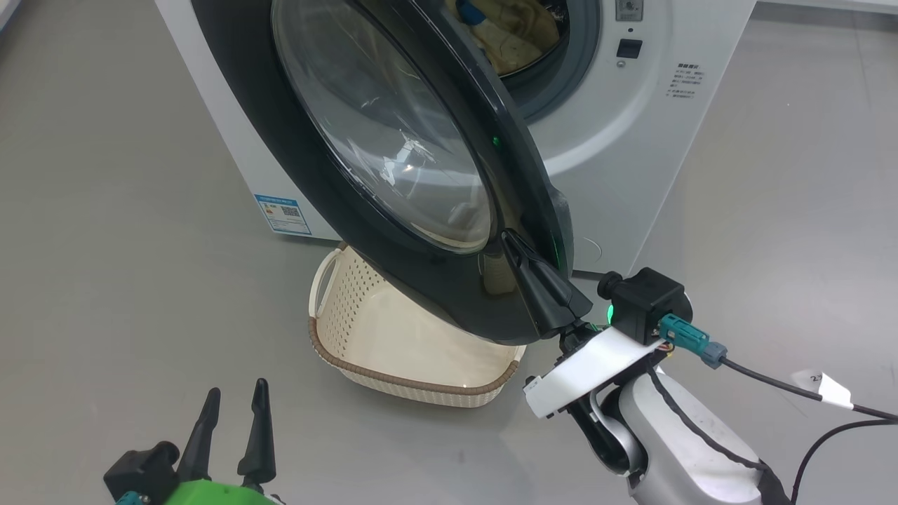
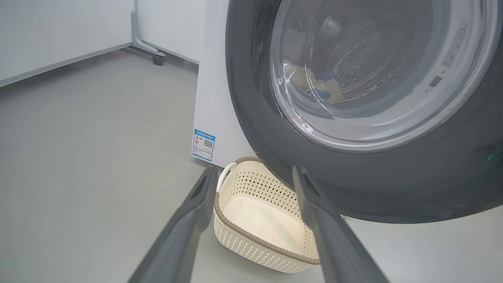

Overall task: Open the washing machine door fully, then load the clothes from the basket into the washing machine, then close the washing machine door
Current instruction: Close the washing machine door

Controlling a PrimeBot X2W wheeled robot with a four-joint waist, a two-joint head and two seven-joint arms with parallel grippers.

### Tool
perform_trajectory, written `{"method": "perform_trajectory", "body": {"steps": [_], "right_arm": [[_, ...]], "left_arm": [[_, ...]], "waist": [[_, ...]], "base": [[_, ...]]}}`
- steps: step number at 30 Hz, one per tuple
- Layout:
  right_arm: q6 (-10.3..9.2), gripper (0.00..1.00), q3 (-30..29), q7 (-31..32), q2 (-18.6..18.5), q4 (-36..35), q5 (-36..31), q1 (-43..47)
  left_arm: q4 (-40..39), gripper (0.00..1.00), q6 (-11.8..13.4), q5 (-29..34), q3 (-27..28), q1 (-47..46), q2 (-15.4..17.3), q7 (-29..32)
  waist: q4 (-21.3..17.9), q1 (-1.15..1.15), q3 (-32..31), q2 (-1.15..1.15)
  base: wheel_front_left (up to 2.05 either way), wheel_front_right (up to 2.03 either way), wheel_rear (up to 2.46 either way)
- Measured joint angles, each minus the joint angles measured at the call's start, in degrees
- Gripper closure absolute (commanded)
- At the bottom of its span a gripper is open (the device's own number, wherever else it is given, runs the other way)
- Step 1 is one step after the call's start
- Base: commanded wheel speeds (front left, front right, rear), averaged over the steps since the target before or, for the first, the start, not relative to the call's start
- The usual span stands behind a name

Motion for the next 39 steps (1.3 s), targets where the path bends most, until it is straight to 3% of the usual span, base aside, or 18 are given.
{"method": "perform_trajectory", "body": {"steps": [26,39], "right_arm": [[0.01,1.00,-4.9,0.0,-0.8,0.7,-1.5,-9.2],[0.02,1.00,-5.6,0.0,-0.7,0.7,-2.0,-14.0]], "left_arm": [[-3.8,0.00,-0.2,-1.2,0.2,-4.7,-1.2,0.0],[-4.7,0.00,-0.2,-1.2,1.1,-6.6,-1.3,0.0]], "waist": [[0.2,0.00,9.4,0.00],[-3.2,0.00,13.4,0.00]], "base": [[0.00,0.00,0.00],[0.00,0.00,0.00]]}}
